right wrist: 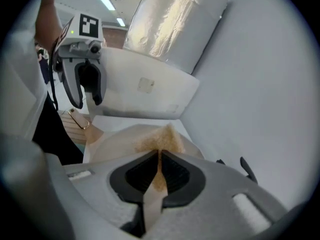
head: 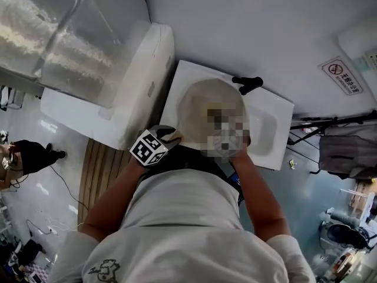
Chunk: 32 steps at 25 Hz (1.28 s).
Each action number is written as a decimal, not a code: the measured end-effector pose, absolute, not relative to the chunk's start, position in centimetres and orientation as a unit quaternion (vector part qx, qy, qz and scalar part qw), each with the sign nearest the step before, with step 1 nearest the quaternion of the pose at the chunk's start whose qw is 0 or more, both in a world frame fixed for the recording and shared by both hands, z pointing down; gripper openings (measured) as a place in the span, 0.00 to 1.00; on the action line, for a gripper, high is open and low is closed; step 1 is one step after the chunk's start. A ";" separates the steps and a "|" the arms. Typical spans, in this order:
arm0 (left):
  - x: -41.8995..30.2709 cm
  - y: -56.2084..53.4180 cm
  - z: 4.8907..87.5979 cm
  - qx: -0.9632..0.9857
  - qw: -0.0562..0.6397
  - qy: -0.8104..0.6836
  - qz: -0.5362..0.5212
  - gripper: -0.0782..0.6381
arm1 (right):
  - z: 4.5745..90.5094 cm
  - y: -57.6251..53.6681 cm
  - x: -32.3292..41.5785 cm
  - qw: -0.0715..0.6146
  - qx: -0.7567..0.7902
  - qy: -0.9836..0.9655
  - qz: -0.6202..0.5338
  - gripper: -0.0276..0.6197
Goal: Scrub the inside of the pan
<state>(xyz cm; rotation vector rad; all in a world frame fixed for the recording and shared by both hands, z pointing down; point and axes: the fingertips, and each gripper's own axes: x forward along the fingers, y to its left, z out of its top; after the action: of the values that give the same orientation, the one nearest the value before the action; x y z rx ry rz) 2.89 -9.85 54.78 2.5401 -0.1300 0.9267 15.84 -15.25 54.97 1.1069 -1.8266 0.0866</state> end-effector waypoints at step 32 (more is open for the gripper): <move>7.0 -9.9 33.4 0.982 0.094 -0.110 0.121 0.33 | 33.9 -4.4 21.0 0.163 0.583 -0.792 0.073 0.08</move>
<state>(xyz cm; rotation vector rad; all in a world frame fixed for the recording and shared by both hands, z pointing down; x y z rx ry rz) 6.99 -9.86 33.41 2.9126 -0.3259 0.3581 20.98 -4.39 33.92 1.6639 -2.2594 0.2074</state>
